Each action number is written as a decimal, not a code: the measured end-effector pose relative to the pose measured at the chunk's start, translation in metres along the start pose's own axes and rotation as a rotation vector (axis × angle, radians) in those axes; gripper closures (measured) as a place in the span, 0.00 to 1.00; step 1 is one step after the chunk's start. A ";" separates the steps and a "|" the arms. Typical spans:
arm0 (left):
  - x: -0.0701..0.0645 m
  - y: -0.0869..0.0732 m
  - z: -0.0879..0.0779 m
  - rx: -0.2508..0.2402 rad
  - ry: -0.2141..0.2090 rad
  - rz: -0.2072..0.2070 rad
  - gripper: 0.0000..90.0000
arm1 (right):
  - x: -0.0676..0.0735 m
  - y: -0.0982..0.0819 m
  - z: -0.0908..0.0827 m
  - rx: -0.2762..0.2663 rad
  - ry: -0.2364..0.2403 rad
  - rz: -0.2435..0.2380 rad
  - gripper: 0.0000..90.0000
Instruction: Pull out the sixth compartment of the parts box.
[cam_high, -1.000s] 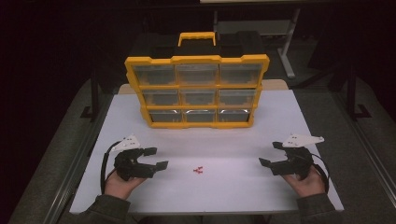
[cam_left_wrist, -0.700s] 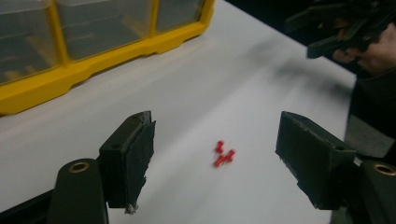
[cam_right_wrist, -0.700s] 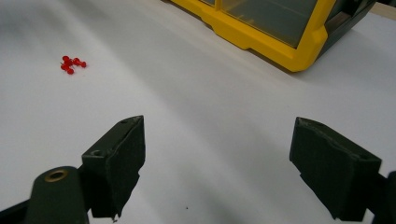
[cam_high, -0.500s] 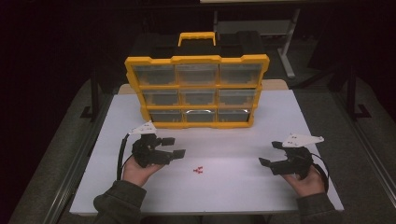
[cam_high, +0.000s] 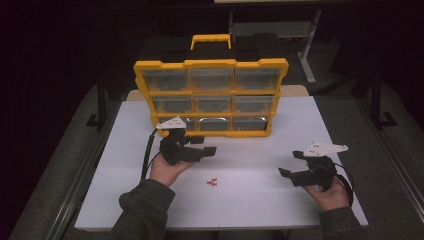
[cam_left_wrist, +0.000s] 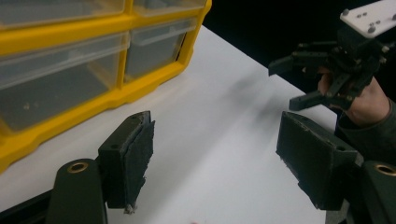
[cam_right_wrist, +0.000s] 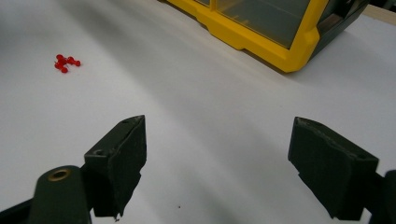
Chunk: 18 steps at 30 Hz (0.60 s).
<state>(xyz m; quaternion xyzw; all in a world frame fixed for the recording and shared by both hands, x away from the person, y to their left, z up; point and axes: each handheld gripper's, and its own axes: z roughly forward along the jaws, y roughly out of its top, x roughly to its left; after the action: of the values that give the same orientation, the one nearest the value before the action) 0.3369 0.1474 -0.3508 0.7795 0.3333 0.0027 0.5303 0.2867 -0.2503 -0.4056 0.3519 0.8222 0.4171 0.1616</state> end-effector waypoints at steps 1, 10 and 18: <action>-0.001 0.003 0.002 -0.002 0.004 0.007 0.30 | 0.000 0.000 0.000 0.002 0.000 0.001 0.21; -0.001 0.024 0.028 -0.015 0.029 -0.023 0.33 | 0.000 0.002 0.002 0.009 0.003 -0.008 0.21; -0.001 0.041 0.053 -0.071 0.024 -0.096 0.38 | -0.002 0.002 0.003 0.011 0.000 -0.002 0.22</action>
<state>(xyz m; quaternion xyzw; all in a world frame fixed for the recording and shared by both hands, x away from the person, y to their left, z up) 0.3758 0.0938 -0.3401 0.7432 0.3764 -0.0015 0.5531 0.2902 -0.2496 -0.4060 0.3520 0.8249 0.4123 0.1603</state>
